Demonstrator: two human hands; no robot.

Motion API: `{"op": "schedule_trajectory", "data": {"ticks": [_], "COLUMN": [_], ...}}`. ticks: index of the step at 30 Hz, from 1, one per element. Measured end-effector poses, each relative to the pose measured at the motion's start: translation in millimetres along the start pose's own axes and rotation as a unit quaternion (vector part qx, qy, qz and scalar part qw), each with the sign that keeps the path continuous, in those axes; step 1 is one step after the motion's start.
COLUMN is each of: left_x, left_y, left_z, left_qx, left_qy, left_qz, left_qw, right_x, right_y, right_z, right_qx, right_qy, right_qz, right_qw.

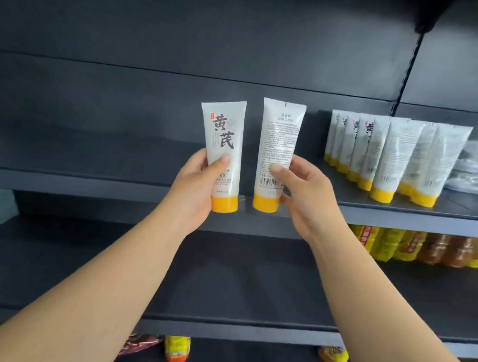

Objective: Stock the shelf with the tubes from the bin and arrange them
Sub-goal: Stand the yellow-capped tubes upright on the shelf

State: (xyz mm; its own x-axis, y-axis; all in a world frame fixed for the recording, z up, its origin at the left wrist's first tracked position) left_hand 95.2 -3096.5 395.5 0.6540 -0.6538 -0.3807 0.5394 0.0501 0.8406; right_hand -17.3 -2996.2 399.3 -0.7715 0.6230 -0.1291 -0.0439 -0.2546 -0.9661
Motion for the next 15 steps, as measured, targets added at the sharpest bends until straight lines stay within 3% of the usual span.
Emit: {"op": "schedule_trajectory", "data": {"ticks": [7,15], "left_x": [-11.4,-49.1], "left_y": [-9.1,-51.5], "left_z": [34.5,129.8], "left_qx": [-0.042,-0.041], "left_qy": [0.016,0.050], "left_qz": [0.034,0.090], "left_qw": [0.998,0.994], "right_x": [38.2,82.2], "right_y": [-15.6,-7.3], "right_z": [49.1,188.8], "right_qx": [0.030,0.027], "right_qy": [0.042,0.072], "right_qz": [-0.036,-0.050], "right_qw": [0.998,0.996]}}
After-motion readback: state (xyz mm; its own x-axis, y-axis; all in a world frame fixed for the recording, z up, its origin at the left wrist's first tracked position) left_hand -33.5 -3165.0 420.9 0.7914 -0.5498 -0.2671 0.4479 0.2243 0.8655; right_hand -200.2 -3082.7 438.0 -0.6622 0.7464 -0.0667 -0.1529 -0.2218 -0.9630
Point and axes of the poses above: each hand's wrist, its own z-axis towards the middle knuckle, its own x-axis out of the back of the hand, y = z × x, the point moved 1 cm from there along z, towards the middle knuckle, and after that the axes turned 8 degrees about -x, right-handed, at the moved point
